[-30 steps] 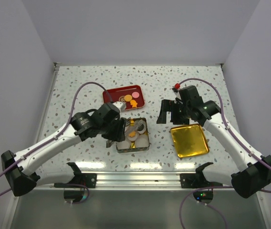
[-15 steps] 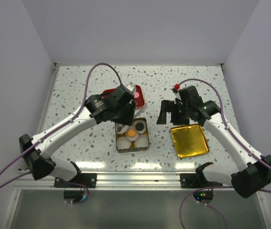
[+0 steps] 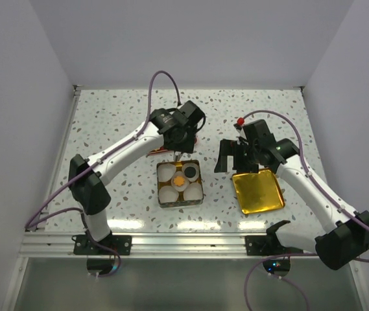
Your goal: Pack the cookies
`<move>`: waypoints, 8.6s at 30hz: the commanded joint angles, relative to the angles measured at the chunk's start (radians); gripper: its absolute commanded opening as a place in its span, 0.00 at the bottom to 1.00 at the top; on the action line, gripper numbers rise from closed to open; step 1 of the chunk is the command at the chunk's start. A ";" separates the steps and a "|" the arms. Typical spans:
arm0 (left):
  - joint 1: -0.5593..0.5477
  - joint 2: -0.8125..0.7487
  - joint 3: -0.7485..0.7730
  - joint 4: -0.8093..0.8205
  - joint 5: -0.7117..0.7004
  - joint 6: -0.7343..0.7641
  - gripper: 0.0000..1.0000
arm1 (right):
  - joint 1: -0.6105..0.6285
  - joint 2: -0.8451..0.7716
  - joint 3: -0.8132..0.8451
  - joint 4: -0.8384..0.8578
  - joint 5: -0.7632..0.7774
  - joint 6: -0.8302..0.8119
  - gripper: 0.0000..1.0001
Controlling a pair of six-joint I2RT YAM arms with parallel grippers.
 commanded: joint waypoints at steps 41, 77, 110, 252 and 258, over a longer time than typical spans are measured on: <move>0.105 0.081 -0.036 0.029 0.102 -0.053 0.24 | 0.003 -0.029 -0.025 -0.006 -0.007 -0.022 0.99; 0.090 -0.666 -0.663 0.049 0.206 0.097 0.14 | 0.003 0.058 0.024 0.069 -0.062 0.089 0.99; -0.006 -0.714 -0.605 -0.021 0.104 -0.033 0.16 | 0.003 -0.015 -0.085 0.066 -0.060 0.090 0.99; -0.183 -0.645 -0.719 0.258 0.355 0.076 0.25 | -0.097 0.025 0.044 0.011 -0.063 0.047 0.99; -0.201 -0.627 -0.722 0.270 0.354 0.067 0.30 | -0.102 0.026 0.042 0.004 -0.059 0.032 0.99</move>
